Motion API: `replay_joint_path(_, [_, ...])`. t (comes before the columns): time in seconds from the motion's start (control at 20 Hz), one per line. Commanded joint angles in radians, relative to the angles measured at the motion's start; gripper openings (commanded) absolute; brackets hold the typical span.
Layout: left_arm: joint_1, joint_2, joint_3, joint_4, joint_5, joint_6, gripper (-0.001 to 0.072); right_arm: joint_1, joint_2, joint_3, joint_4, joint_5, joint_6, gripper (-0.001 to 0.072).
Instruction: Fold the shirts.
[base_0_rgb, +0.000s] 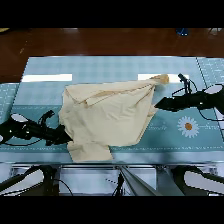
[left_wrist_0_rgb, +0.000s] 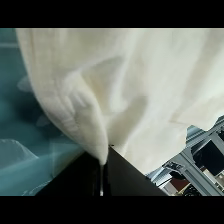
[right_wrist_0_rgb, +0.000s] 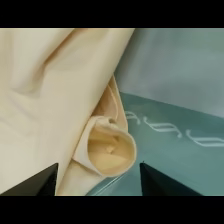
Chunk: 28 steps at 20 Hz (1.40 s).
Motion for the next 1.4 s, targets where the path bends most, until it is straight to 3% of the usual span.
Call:
replay_joint_path(0.0, [0.000, 0.000, -0.001, 0.002, 0.002, 0.000, 0.0027, 0.063, 0.000, -0.011, 0.008, -0.080, -0.010, 0.0597])
replay_joint_path(0.25, [0.000, 0.000, -0.001, 0.002, 0.002, 0.000, 0.0027, 0.092, 0.000, -0.011, -0.095, -0.145, 0.083, 0.0580])
replay_joint_path(0.35, [0.000, 0.000, -0.001, 0.002, 0.003, 0.001, 0.0027, 0.091, 0.000, -0.011, -0.145, -0.147, 0.105, 0.0529])
replay_joint_path(0.5, [0.006, 0.000, -0.001, 0.002, 0.003, 0.001, 0.0027, 0.092, 0.000, -0.011, -0.183, -0.158, 0.124, 0.0335])
replay_joint_path(0.55, [0.006, 0.000, -0.001, 0.002, 0.003, 0.001, 0.0027, 0.092, 0.000, -0.011, -0.182, -0.164, 0.127, 0.0303])
replay_joint_path(0.8, [0.006, 0.000, 0.000, 0.002, 0.003, 0.001, 0.0027, 0.092, -0.046, -0.017, -0.109, -0.142, 0.127, 0.0286])
replay_joint_path(0.85, [0.006, 0.000, -0.001, 0.002, 0.003, 0.001, 0.0027, 0.092, -0.065, -0.017, -0.095, -0.135, 0.126, 0.0151])
replay_joint_path(0.95, [0.006, 0.000, 0.000, 0.002, 0.003, 0.001, 0.0027, 0.091, -0.076, -0.016, -0.077, -0.140, 0.121, 0.0023])
replay_joint_path(1.2, [0.006, 0.019, 0.063, 0.002, -0.021, 0.004, 0.0025, 0.090, 0.030, 0.028, -0.059, -0.123, 0.053, 0.0020])
replay_joint_path(1.35, [0.006, 0.119, 0.240, -0.005, -0.116, 0.003, 0.0025, 0.090, 0.164, 0.113, -0.059, -0.125, 0.056, 0.0021])
